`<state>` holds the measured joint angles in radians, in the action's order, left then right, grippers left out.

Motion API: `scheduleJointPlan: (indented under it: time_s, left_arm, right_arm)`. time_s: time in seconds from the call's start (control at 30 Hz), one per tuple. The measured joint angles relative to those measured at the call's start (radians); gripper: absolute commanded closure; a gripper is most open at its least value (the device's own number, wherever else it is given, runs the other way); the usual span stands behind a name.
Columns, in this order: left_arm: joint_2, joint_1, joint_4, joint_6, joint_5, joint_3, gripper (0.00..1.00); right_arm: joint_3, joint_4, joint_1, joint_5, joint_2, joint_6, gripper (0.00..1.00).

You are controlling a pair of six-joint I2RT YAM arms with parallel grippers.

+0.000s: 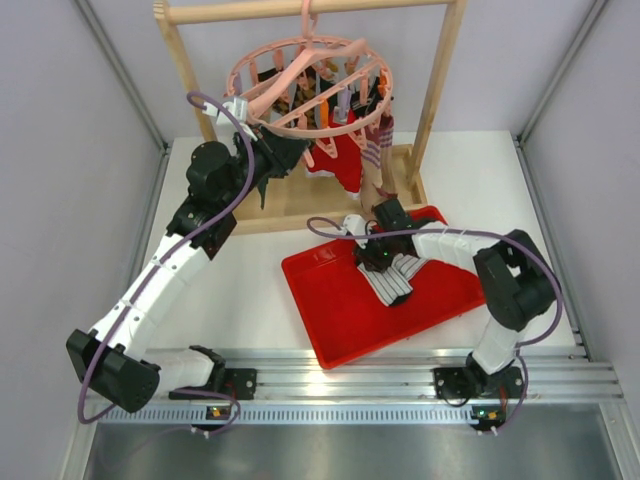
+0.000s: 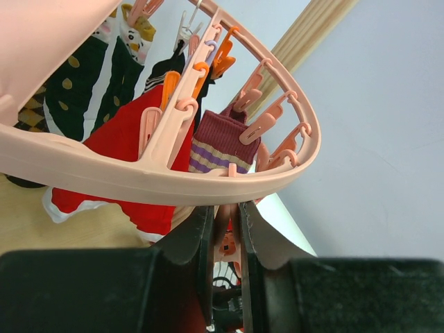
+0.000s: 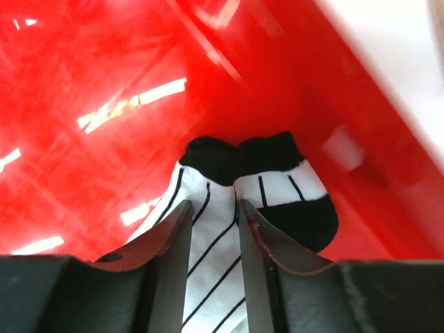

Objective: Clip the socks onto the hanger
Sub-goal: Pick up the sock from the bin.

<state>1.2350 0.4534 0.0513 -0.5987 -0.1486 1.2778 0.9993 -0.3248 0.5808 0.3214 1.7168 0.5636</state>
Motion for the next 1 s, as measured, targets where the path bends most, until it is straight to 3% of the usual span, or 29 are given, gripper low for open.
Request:
scheduleJointPlan:
  time_s: [0.13, 0.23, 0.77, 1.0]
  left_arm:
    - [0.0, 0.0, 0.0, 0.003, 0.0, 0.0, 1.0]
    - [0.0, 0.0, -0.001, 0.006, 0.0, 0.0, 1.0]
    - [0.0, 0.0, -0.002, 0.007, -0.003, 0.0, 1.0]
    - [0.0, -0.001, -0.003, 0.003, -0.008, 0.0, 1.0]
  right_arm:
    - [0.041, 0.001, 0.005, -0.014, 0.032, 0.006, 0.92]
    - [0.043, -0.002, 0.005, -0.013, 0.031, 0.002, 1.0]
    - [0.066, -0.132, -0.01, 0.212, -0.274, -0.05, 1.0]
    - [-0.087, 0.081, -0.074, 0.269, -0.45, -0.239, 1.0]
